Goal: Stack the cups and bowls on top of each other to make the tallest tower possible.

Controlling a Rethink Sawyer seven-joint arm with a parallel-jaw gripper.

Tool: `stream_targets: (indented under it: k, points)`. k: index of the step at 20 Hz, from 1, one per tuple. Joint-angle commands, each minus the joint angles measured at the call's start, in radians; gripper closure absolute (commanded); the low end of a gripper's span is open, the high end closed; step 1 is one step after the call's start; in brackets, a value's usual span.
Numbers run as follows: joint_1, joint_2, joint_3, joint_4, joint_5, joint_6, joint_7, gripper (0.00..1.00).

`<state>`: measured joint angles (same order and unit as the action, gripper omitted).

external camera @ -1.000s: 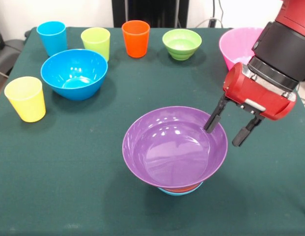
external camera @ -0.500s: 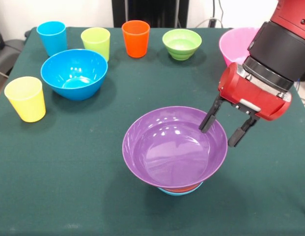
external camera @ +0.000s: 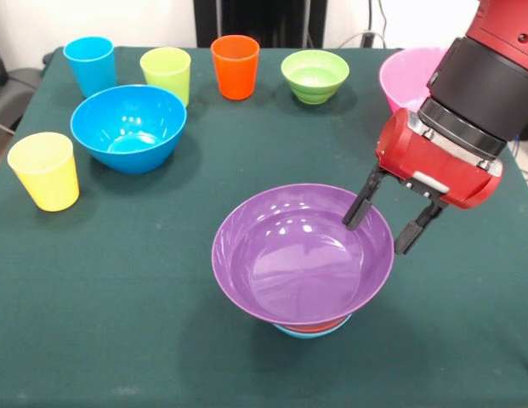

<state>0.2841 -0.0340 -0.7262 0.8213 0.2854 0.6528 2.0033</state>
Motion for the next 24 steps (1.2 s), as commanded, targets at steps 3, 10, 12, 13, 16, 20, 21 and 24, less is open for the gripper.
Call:
stream_targets:
  k: [3,10,12,13,16,20,21,24]
  points:
    - [-0.035,0.03,0.149,0.051,-0.019,-0.043,0.096,0.0]
    - [-0.044,0.034,0.157,0.05,-0.022,-0.061,0.09,0.0]
    - [-0.047,0.034,0.159,0.049,-0.023,-0.065,0.086,0.0]
    - [-0.05,0.034,0.161,0.049,-0.024,-0.067,0.083,0.0]
    - [-0.053,0.034,0.166,0.049,-0.024,-0.073,0.08,0.0]
    - [-0.054,0.034,0.169,0.051,-0.026,-0.077,0.081,0.0]
    - [-0.054,0.034,0.17,0.052,-0.026,-0.079,0.081,0.0]
    - [-0.053,0.036,0.171,0.053,-0.025,-0.082,0.084,0.0]
